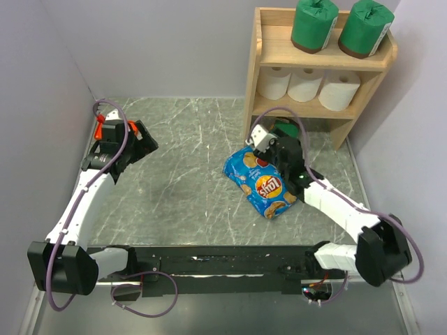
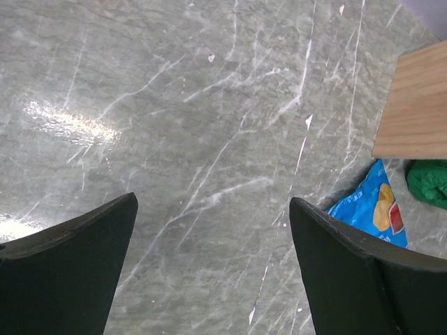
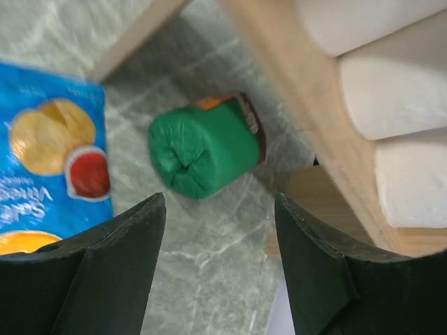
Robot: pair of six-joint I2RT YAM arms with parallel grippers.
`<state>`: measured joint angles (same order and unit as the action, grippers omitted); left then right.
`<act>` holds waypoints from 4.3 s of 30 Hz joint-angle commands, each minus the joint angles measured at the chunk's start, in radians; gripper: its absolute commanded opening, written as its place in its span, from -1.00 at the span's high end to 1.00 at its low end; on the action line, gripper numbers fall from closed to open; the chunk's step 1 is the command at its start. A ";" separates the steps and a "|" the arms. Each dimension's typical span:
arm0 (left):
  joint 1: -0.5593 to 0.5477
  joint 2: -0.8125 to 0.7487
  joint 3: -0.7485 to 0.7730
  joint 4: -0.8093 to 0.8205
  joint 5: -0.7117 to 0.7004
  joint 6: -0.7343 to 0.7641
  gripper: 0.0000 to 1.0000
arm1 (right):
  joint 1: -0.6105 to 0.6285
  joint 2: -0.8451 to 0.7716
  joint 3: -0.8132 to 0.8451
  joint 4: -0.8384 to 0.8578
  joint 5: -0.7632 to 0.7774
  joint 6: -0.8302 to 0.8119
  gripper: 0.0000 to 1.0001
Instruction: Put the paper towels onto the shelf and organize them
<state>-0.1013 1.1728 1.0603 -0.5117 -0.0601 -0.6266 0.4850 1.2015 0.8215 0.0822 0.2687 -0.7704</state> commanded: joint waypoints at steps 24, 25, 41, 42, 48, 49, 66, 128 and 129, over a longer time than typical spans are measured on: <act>-0.083 -0.041 0.000 0.035 -0.003 0.016 -0.93 | -0.082 0.555 0.113 0.505 0.247 -0.323 -0.74; -0.084 -0.041 0.000 0.033 -0.004 0.016 -0.93 | -0.083 0.560 0.116 0.502 0.244 -0.323 -0.75; -0.087 -0.047 -0.002 0.035 -0.014 0.010 -0.93 | -0.095 0.650 0.133 0.541 0.254 -0.303 -0.76; -0.089 -0.045 -0.002 0.035 -0.014 0.010 -0.93 | -0.098 0.656 0.133 0.547 0.256 -0.309 -0.76; -0.087 -0.050 -0.003 0.038 -0.020 0.008 -0.93 | -0.109 0.698 0.166 0.567 0.277 -0.333 -0.76; -0.089 -0.047 -0.003 0.035 -0.018 0.007 -0.93 | -0.111 0.705 0.171 0.567 0.277 -0.333 -0.76; -0.089 -0.048 -0.003 0.038 -0.018 0.010 -0.93 | -0.131 0.797 0.203 0.705 0.300 -0.429 -0.51; -0.089 -0.081 -0.005 0.038 -0.034 0.013 -0.93 | -0.065 0.019 0.863 -0.087 0.083 0.390 0.14; -0.089 -0.079 -0.005 0.036 -0.032 0.014 -0.93 | -0.065 0.039 0.890 -0.044 0.072 0.384 0.14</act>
<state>-0.1871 1.1183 1.0584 -0.5110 -0.0780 -0.6209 0.4213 1.1664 1.6318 -0.2276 0.3138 -0.3088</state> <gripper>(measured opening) 0.966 0.444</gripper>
